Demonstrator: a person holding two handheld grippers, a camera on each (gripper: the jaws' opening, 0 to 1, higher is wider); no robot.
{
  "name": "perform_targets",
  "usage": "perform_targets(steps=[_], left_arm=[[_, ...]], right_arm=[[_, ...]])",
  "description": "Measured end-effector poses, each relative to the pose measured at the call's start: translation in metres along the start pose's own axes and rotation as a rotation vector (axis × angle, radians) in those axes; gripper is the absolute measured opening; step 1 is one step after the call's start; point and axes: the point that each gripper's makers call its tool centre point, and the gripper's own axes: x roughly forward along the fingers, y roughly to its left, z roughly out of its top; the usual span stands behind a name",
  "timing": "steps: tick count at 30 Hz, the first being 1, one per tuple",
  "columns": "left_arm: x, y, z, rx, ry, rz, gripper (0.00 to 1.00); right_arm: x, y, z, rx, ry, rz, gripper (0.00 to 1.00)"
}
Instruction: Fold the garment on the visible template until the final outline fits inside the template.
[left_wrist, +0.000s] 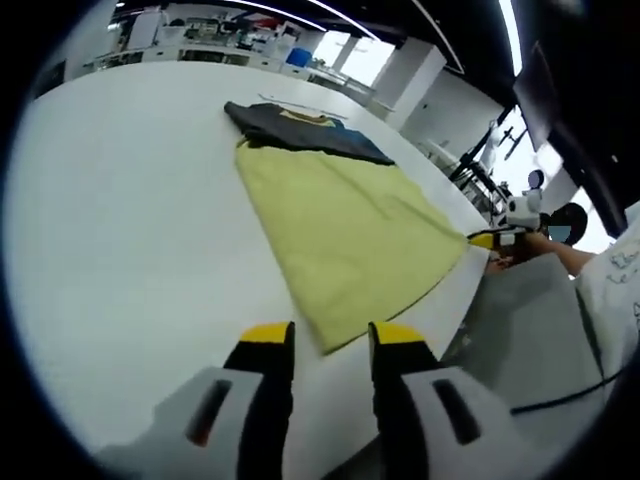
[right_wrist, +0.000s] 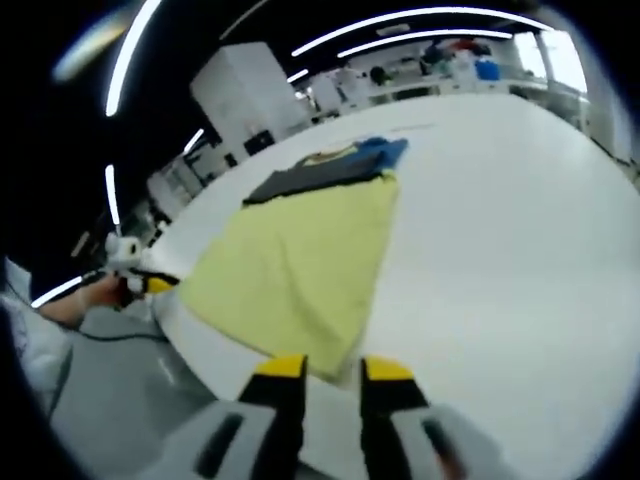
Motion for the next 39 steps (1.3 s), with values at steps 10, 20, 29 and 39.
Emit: perform_targets(steps=[10,20,29,39], left_arm=[[0.002,0.009,-0.004,-0.064,0.002,0.005,0.08],[-0.001,0.009,-0.010,-0.104,-0.002,0.019,0.00],[-0.026,-0.014,-0.007,-0.135,-0.047,-0.021,0.00],[-0.060,-0.047,0.001,-0.193,-0.104,-0.066,0.00]], right_arm=[[-0.001,-0.001,-0.003,0.056,0.027,0.006,0.00],[-0.009,0.004,0.002,0.091,0.019,0.018,0.00],[-0.027,0.015,0.004,0.139,0.011,0.068,0.00],[-0.061,0.038,-0.001,0.281,-0.016,0.132,0.00]])
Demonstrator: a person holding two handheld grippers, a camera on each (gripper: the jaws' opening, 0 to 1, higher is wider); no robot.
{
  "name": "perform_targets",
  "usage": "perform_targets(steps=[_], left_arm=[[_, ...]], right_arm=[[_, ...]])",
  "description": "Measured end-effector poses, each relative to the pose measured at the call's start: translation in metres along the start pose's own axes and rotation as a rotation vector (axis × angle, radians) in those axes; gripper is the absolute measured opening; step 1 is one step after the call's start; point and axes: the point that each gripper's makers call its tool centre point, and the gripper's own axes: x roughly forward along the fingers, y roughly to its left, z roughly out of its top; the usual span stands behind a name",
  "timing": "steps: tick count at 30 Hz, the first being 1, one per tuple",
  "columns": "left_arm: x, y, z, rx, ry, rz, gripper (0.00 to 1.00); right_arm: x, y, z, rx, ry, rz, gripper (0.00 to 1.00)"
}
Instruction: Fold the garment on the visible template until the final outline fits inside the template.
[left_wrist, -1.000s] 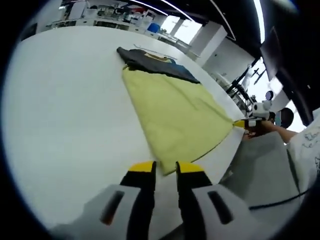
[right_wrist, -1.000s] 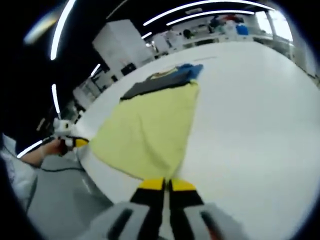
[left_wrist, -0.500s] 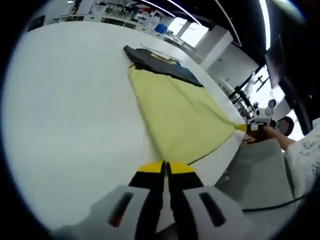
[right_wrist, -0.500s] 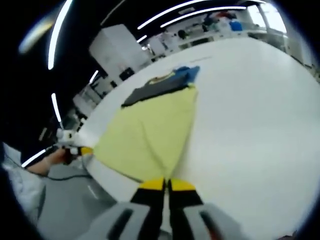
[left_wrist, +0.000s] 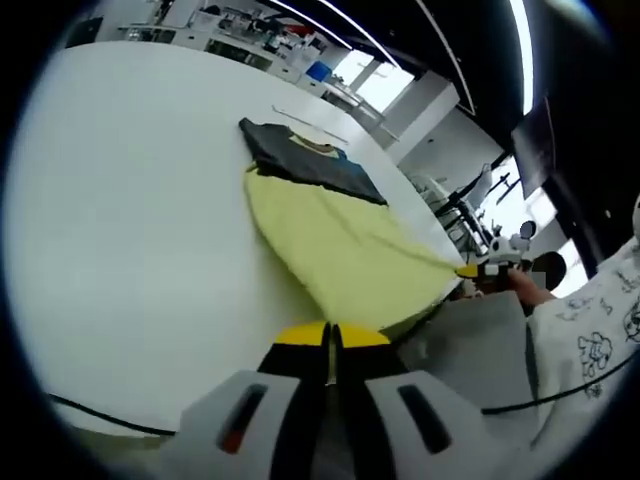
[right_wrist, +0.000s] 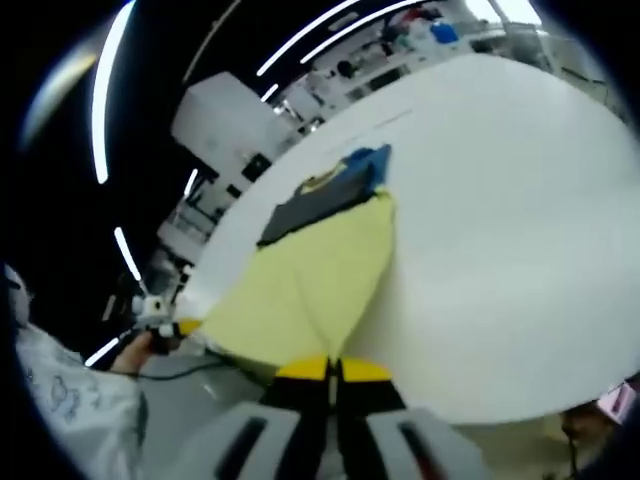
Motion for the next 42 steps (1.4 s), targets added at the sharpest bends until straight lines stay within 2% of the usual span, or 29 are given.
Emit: perform_targets(steps=[9,12,13,15,20,24,26,32,42], left_arm=[[-0.023,-0.037,0.012,0.011,-0.069,-0.013,0.00],[-0.027,-0.046,0.027,0.008,-0.117,-0.035,0.00],[-0.027,-0.051,0.037,-0.004,-0.152,-0.065,0.00],[-0.028,-0.054,0.052,-0.029,-0.193,-0.101,0.00],[-0.018,-0.045,0.085,0.001,-0.218,-0.101,0.00],[-0.001,-0.029,0.107,0.010,-0.219,-0.053,0.00],[0.012,-0.021,0.119,-0.008,-0.224,-0.038,0.00],[0.043,0.000,0.155,0.004,-0.247,0.008,0.00],[0.077,0.029,0.210,0.003,-0.285,0.035,0.00]], right_arm=[[-0.024,0.021,-0.008,0.017,0.008,0.037,0.00],[-0.030,0.030,0.002,0.039,-0.025,0.057,0.00],[-0.031,0.032,0.007,0.043,-0.039,0.066,0.00],[-0.031,0.035,0.020,0.046,-0.073,0.088,0.00],[-0.026,0.040,0.061,0.079,-0.150,0.148,0.00],[-0.014,0.037,0.091,0.070,-0.179,0.168,0.00],[-0.004,0.034,0.105,0.059,-0.181,0.162,0.00],[0.023,0.023,0.144,0.002,-0.186,0.120,0.00],[0.062,0.008,0.218,-0.027,-0.250,0.071,0.00]])
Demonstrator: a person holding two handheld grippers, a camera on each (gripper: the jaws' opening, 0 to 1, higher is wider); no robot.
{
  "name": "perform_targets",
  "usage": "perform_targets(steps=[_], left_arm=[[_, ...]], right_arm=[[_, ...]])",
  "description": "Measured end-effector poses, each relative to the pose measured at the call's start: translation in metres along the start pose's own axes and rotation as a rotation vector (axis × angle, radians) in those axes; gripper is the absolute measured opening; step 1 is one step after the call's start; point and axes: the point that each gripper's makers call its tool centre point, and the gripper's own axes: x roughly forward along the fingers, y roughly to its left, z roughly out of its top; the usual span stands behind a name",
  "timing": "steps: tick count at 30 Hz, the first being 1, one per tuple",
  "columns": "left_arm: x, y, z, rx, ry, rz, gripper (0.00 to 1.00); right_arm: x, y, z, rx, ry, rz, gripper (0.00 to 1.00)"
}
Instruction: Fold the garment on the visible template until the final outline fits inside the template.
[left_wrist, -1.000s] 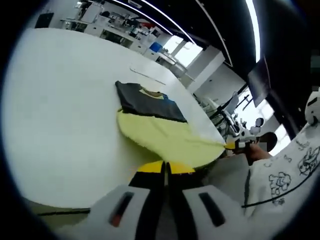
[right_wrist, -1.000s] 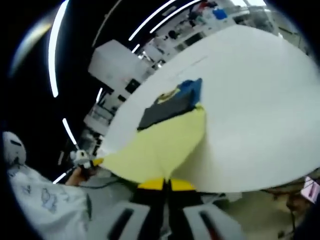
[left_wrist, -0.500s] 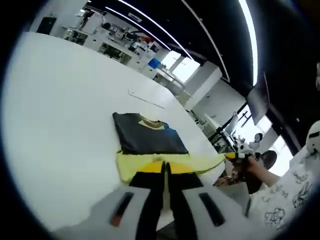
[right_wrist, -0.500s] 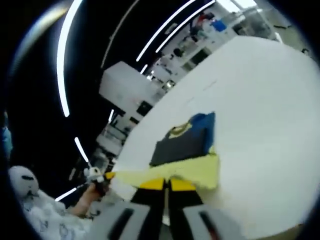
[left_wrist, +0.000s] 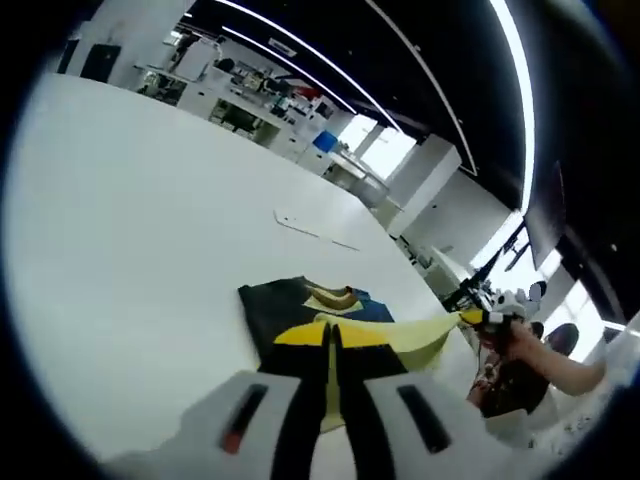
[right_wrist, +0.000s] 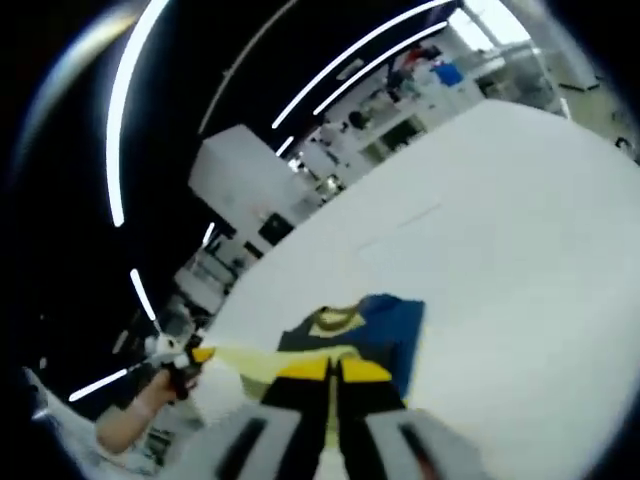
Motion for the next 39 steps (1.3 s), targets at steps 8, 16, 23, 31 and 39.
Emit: perform_targets(steps=[8,16,23,31,39], left_arm=[[0.034,0.027,0.020,-0.017,-0.002,0.059,0.00],[0.065,0.050,0.021,-0.034,0.030,0.113,0.00],[0.079,0.066,0.007,-0.056,0.059,0.161,0.00],[0.088,0.077,0.003,-0.090,0.058,0.193,0.00],[0.089,0.082,-0.019,-0.094,0.095,0.237,0.00]], right_arm=[[0.038,-0.014,0.027,-0.007,-0.002,-0.031,0.00],[0.062,-0.037,0.036,0.015,0.008,-0.070,0.00],[0.078,-0.054,0.027,0.024,0.040,-0.110,0.00],[0.094,-0.073,0.026,0.083,0.052,-0.149,0.00],[0.099,-0.083,0.009,0.047,0.103,-0.182,0.00]])
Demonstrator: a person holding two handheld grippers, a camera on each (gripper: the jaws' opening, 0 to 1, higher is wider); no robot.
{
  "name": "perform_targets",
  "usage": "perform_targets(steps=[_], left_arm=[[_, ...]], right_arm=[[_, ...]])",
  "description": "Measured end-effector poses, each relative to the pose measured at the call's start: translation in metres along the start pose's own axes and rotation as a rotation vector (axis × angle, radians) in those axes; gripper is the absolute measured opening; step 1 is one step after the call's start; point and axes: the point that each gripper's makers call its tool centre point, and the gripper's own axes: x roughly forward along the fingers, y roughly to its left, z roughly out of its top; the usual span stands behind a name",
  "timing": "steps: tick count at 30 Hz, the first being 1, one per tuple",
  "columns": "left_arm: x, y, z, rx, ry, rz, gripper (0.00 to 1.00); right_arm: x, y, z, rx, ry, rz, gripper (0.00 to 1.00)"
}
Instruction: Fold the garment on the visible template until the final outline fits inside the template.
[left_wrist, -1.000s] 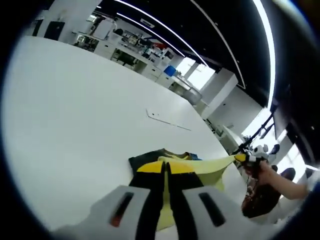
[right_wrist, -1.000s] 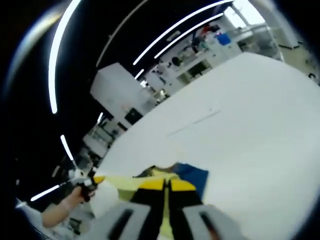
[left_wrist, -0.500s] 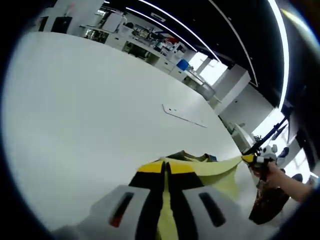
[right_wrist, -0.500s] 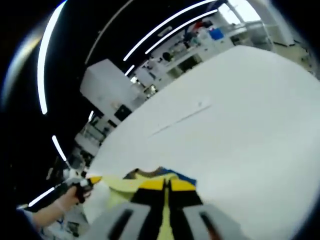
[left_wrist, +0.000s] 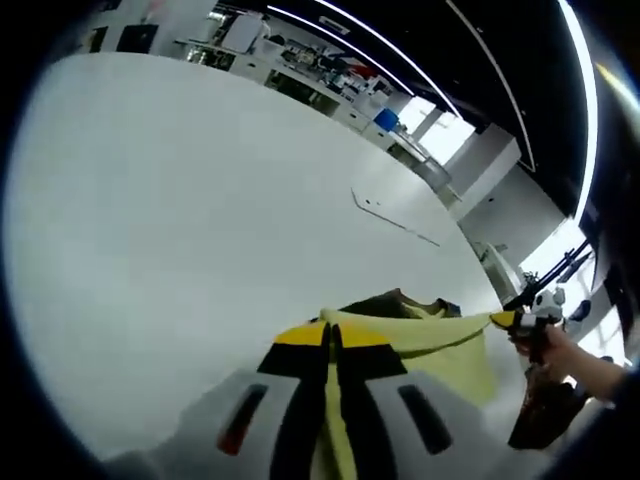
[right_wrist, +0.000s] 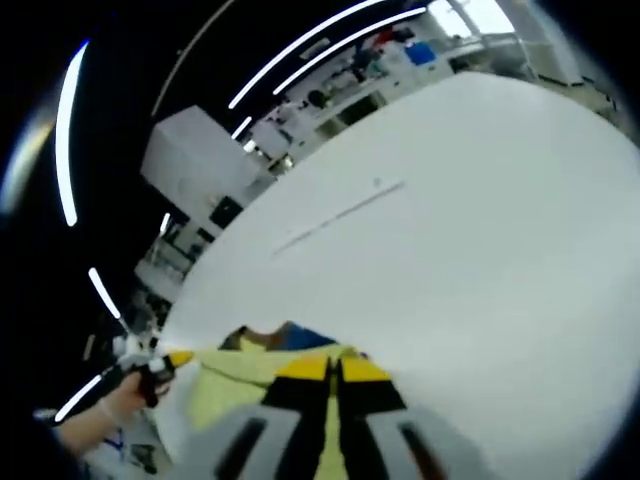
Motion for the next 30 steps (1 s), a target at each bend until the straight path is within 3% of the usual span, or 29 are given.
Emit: perform_targets(steps=[6,10,14,18,21,26,30], left_arm=[[0.000,-0.002,0.001,0.059,-0.013,-0.017,0.00],[-0.002,0.000,0.001,0.057,-0.022,-0.028,0.00],[-0.006,-0.001,0.000,0.071,-0.031,-0.056,0.09],[-0.013,-0.009,0.001,0.096,-0.047,-0.106,0.17],[-0.016,-0.013,0.000,0.173,-0.037,-0.142,0.29],[-0.015,-0.020,-0.010,0.303,0.031,-0.215,0.55],[-0.019,-0.032,-0.019,0.366,0.074,-0.292,0.70]], right_arm=[[0.000,0.000,0.007,-0.009,-0.019,0.010,0.00],[-0.001,0.005,-0.001,-0.050,0.001,0.027,0.00],[-0.004,0.008,-0.006,-0.095,0.017,0.035,0.03],[-0.007,0.008,-0.012,-0.174,0.039,0.037,0.23],[-0.010,0.010,-0.017,-0.228,0.047,0.043,0.38],[-0.013,0.017,-0.026,-0.366,0.071,0.068,0.68],[-0.012,0.022,-0.033,-0.394,0.075,0.101,0.85]])
